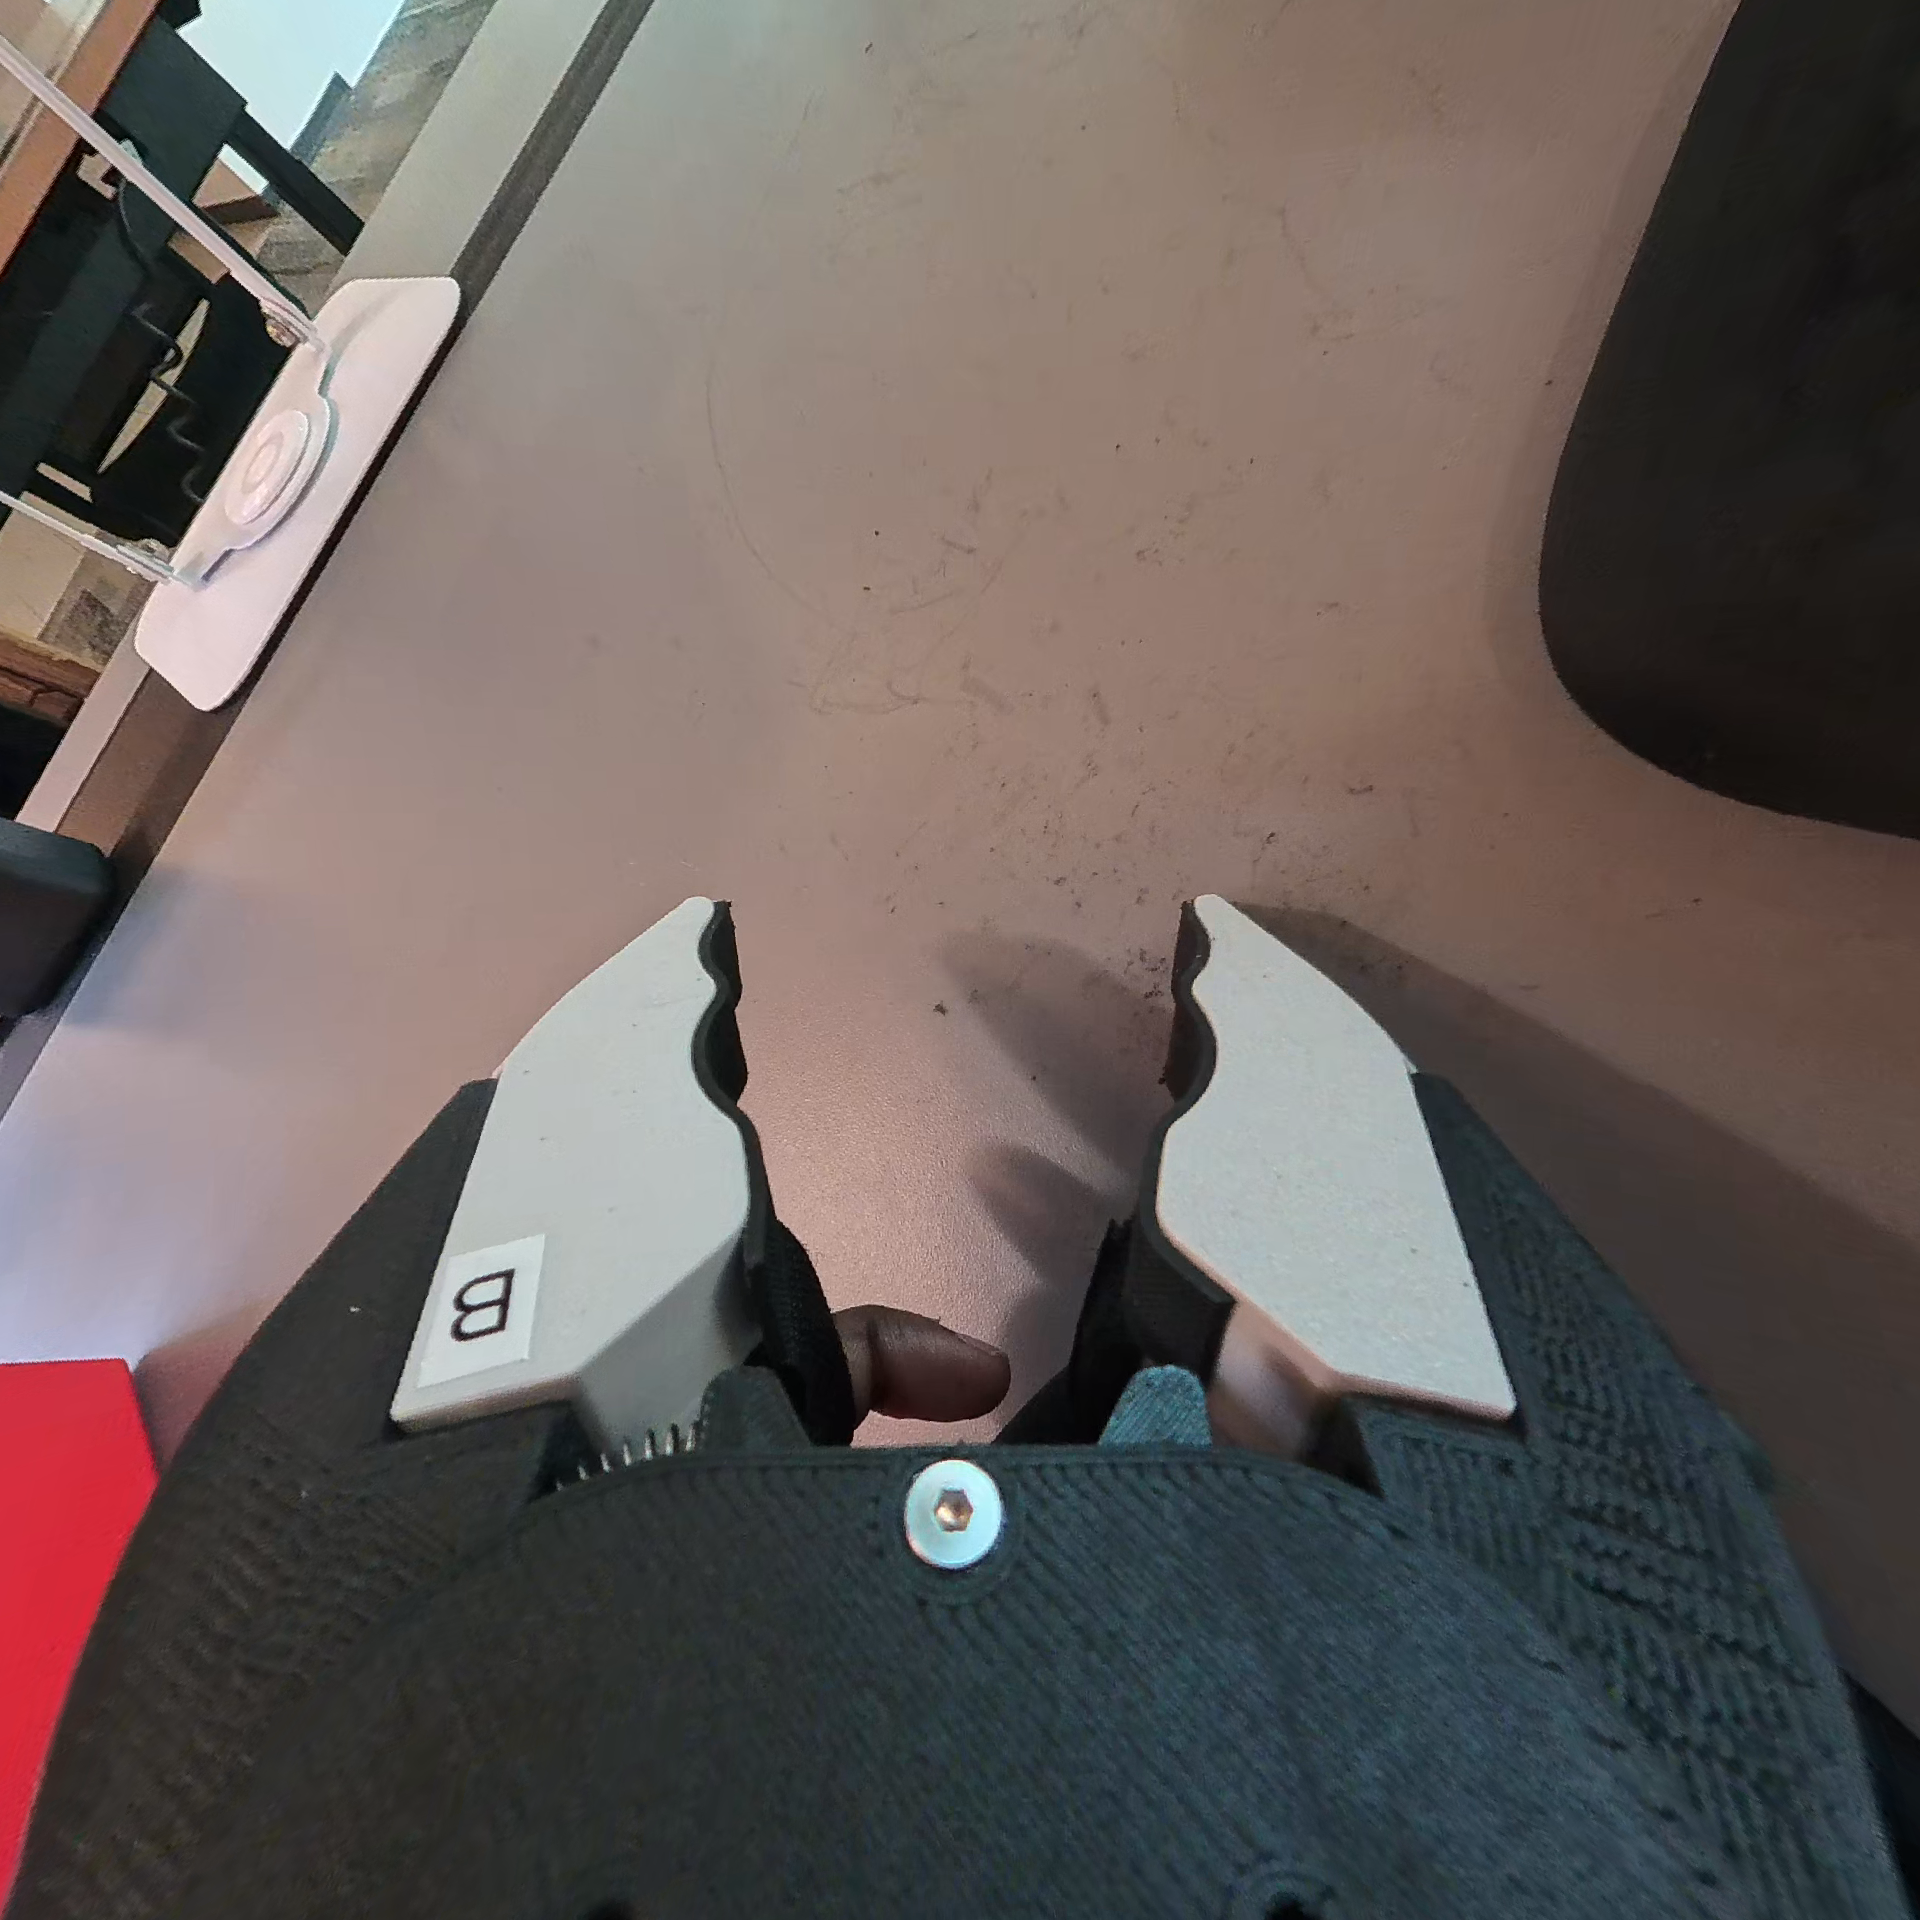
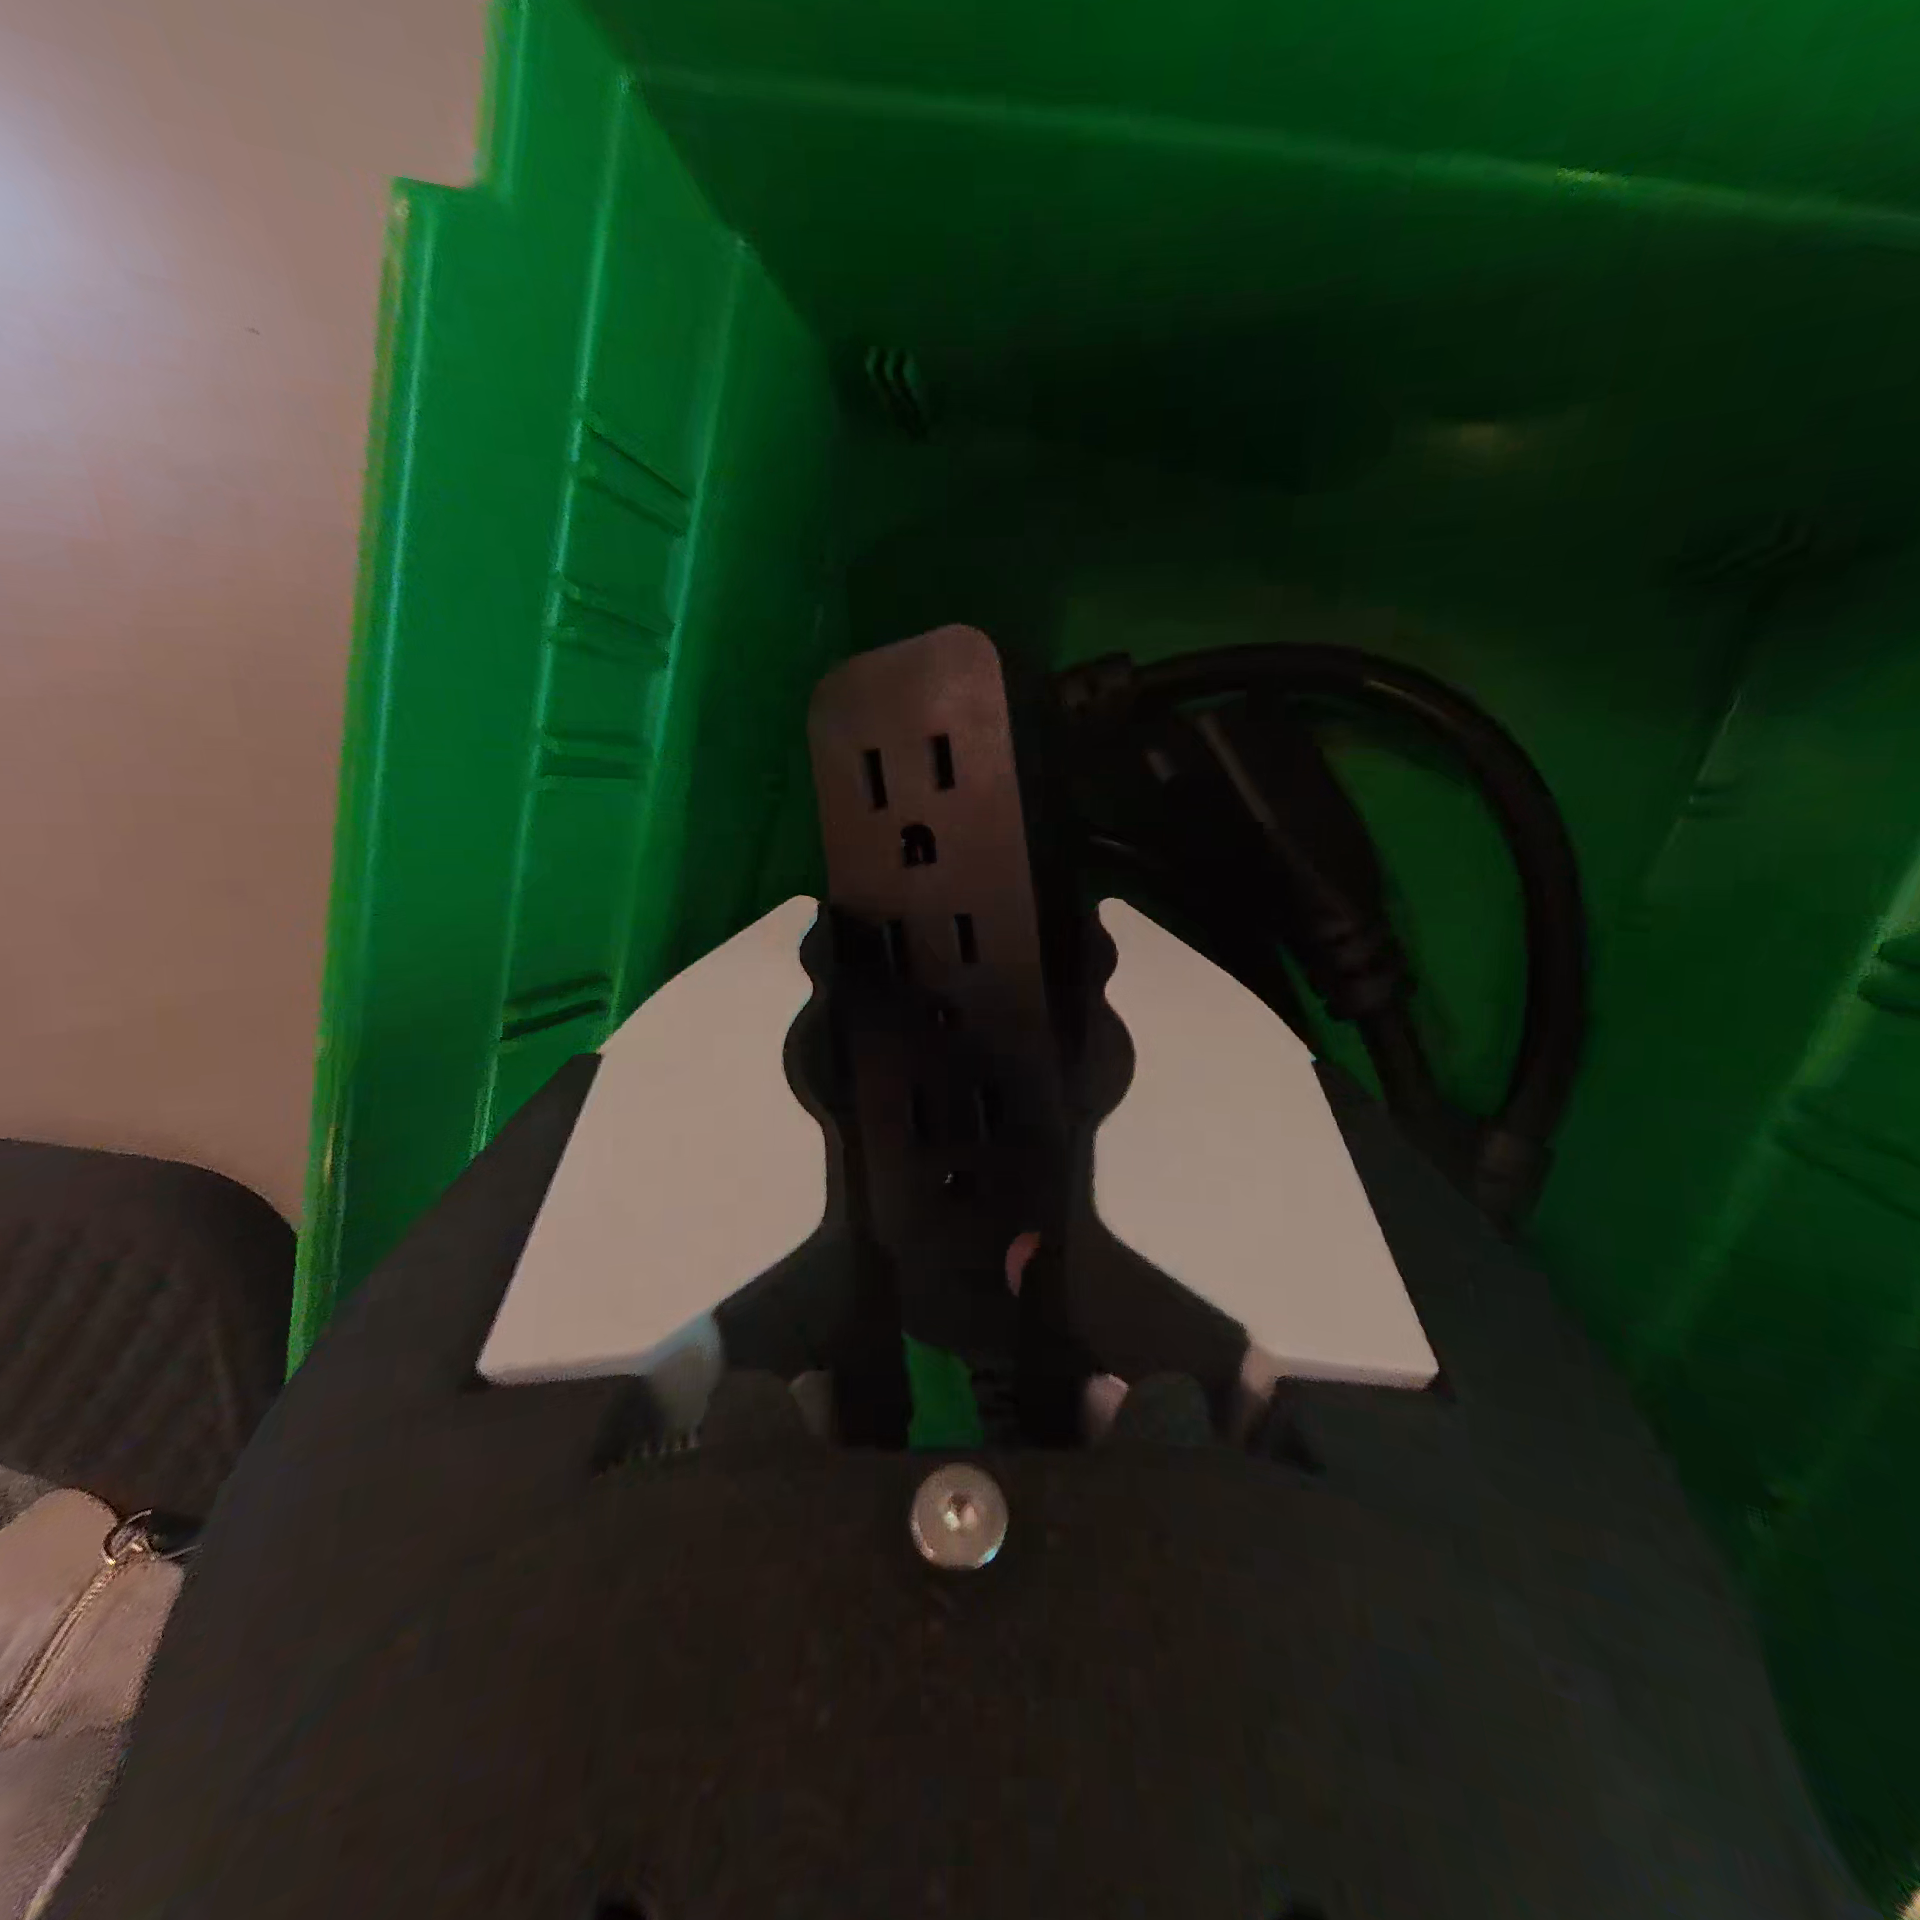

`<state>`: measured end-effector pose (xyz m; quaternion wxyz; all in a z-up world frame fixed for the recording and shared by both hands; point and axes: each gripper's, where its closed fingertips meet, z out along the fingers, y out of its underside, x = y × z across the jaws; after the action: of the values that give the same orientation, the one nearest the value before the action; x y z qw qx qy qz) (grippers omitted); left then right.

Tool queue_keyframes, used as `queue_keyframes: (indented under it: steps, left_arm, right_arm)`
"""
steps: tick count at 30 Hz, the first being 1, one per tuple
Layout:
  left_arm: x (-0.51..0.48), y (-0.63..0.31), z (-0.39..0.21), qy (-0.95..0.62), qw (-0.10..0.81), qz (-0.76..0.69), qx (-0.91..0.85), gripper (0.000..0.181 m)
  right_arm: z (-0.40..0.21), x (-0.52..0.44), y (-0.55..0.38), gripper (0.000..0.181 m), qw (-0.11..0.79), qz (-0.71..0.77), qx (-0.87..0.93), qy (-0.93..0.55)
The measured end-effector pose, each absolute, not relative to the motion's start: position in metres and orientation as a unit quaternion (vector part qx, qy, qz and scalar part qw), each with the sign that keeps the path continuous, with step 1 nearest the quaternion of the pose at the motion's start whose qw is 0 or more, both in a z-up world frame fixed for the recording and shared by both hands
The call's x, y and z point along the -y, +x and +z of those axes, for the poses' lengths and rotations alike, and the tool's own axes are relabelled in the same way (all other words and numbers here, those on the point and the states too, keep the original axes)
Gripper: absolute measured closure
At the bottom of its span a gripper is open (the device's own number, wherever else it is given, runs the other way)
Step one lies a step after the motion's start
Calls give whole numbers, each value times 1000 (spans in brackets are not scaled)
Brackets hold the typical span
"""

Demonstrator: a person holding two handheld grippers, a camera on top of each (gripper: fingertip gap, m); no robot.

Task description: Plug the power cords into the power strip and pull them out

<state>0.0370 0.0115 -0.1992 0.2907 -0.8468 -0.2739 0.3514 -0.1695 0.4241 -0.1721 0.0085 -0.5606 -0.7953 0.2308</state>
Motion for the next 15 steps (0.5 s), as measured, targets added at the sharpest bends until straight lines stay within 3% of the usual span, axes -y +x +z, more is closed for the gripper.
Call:
queue_keyframes:
  steps: [4, 9, 15]
  left_arm:
    - [-12, 37, -199, -847, 290, 352, 273, 101]
    - [-12, 37, -199, -847, 289, 354, 272, 102]
    - [-11, 36, -199, -847, 287, 355, 273, 103]
  right_arm:
    - [-167, -420, -175, 133, -4, 279, 770, -574]
    - [-114, -410, -163, 111, -60, 407, 713, -567]
    - [-32, -511, -115, 104, 210, 414, 606, -645]
